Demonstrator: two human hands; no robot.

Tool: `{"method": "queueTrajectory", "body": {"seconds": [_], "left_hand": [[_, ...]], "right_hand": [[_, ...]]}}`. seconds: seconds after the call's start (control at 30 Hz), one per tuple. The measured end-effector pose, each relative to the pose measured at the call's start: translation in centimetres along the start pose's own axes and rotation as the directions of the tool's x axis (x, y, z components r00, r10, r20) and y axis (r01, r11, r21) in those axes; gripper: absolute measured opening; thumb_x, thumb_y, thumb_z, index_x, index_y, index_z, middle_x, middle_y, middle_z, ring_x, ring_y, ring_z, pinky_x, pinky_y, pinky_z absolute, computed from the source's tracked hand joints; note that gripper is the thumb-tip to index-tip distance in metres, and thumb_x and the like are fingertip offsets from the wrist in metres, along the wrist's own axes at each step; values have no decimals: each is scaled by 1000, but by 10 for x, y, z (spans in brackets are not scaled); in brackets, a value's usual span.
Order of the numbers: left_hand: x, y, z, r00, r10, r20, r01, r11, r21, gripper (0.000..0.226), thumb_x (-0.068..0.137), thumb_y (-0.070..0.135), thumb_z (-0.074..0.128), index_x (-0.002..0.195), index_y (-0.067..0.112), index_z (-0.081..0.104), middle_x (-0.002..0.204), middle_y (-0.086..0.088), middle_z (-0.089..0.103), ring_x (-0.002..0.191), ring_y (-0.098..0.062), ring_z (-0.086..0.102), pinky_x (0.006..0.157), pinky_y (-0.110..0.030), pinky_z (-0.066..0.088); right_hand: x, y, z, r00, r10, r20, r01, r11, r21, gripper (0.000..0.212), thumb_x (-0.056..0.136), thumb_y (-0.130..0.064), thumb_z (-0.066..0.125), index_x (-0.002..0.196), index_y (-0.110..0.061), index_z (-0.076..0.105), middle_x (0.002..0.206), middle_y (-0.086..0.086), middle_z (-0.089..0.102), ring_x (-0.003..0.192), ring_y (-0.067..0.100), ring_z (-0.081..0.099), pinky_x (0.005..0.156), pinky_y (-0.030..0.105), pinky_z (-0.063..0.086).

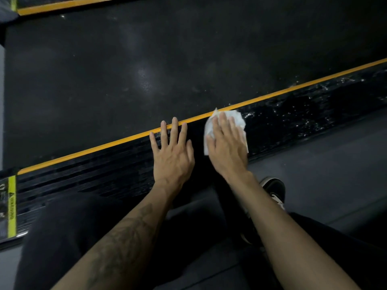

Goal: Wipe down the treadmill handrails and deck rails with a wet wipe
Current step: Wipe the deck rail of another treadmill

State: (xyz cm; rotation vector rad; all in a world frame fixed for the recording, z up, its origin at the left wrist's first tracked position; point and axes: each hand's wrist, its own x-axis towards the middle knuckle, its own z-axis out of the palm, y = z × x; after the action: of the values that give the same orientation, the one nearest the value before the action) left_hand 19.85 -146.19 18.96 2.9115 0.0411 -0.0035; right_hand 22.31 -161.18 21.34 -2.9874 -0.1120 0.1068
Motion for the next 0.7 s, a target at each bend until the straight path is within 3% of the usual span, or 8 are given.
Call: {"method": "queueTrajectory", "body": {"seconds": [0.13,0.2,0.33,0.4,0.53,0.6,0.7], "left_hand": [[0,1,-1,1000,-5,9,5,1000,2,58,108,42,19,164,25,15,173,-1,3,159,-27,-7,126,-59,1],[0,1,-2,1000,-5,8,5,1000,5,58,108,41,20,164,24,16,173,-1,5,159,-27,-6,126,-59,1],[0,3,-3,1000,-10,7,10,1000,7,58,109,41,21,164,24,18,173,-1,6,160,-27,-4,126,-58,2],[0,4,-3,1000,-17,14,17,1000,6,58,109,40,21,164,24,16,173,-1,5,159,-27,-6,126,-58,0],[0,3,-5,1000,-4,25,4,1000,13,58,109,40,18,165,23,15,173,-3,3,159,-28,-7,127,-57,-1],[0,4,-5,1000,-6,17,6,1000,11,57,110,39,21,164,23,17,173,-3,5,159,-27,-6,127,-57,-1],[0,5,-6,1000,-8,8,8,1000,12,57,110,39,24,164,22,19,173,-2,7,160,-27,-4,127,-57,0]], "right_hand": [[-13,9,-1,971,-234,41,235,972,-25,55,111,-38,26,163,-20,18,172,2,8,159,19,4,128,37,4],[-6,27,-4,983,-185,14,186,981,-50,55,112,-38,25,163,-20,21,172,3,10,159,19,5,128,38,8],[2,19,-2,998,49,-30,-48,999,20,56,112,-36,23,164,-17,21,172,8,9,159,23,4,129,42,7],[-6,-2,3,999,29,-33,-28,999,38,57,111,-36,18,163,-14,22,172,9,10,159,25,6,129,43,7],[-23,-3,8,974,-223,25,223,975,26,59,109,-41,15,163,-21,23,172,3,10,159,22,6,128,43,9],[-16,16,5,983,-182,21,181,983,32,54,111,-40,23,163,-25,22,172,-1,8,159,18,4,127,41,5],[-6,25,3,1000,3,-24,-2,998,58,53,112,-37,27,163,-23,23,172,1,10,159,19,4,128,40,6]]}}
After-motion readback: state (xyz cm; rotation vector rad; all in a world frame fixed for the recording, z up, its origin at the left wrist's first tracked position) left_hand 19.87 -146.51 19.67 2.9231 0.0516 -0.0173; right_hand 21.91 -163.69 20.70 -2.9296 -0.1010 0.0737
